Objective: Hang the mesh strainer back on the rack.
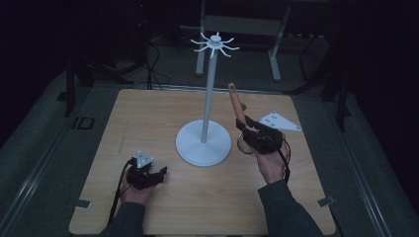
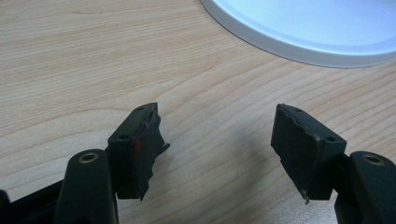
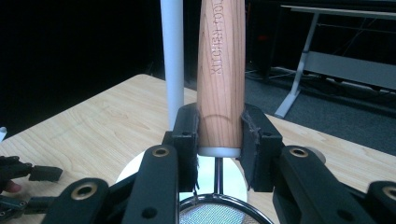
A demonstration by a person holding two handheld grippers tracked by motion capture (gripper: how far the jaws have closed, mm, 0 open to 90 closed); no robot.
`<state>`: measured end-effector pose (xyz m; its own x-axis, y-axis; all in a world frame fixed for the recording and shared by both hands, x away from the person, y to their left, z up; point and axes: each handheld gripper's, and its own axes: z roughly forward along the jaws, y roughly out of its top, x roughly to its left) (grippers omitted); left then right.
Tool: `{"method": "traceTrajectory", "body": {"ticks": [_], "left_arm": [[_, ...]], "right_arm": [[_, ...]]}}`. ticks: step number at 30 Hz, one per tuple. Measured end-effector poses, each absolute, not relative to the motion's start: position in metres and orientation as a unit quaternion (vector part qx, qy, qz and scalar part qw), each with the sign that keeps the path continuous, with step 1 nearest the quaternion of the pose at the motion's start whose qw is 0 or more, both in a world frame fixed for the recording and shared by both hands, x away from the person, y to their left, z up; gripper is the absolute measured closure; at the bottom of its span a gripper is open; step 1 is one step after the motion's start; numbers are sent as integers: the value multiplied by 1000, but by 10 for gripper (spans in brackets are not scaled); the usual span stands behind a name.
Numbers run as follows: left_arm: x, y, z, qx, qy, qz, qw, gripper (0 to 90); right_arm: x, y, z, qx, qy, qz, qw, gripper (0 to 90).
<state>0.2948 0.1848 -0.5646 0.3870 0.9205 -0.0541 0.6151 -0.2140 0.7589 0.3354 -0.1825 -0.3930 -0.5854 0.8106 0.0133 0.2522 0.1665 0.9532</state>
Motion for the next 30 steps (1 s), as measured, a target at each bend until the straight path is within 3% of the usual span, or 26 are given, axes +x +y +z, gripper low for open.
{"method": "traceTrajectory", "body": {"ticks": [30], "left_arm": [[295, 185, -564, 750, 512, 212, 362, 333]], "right_arm": [[335, -183, -382, 366, 705, 549, 261, 699]]}}
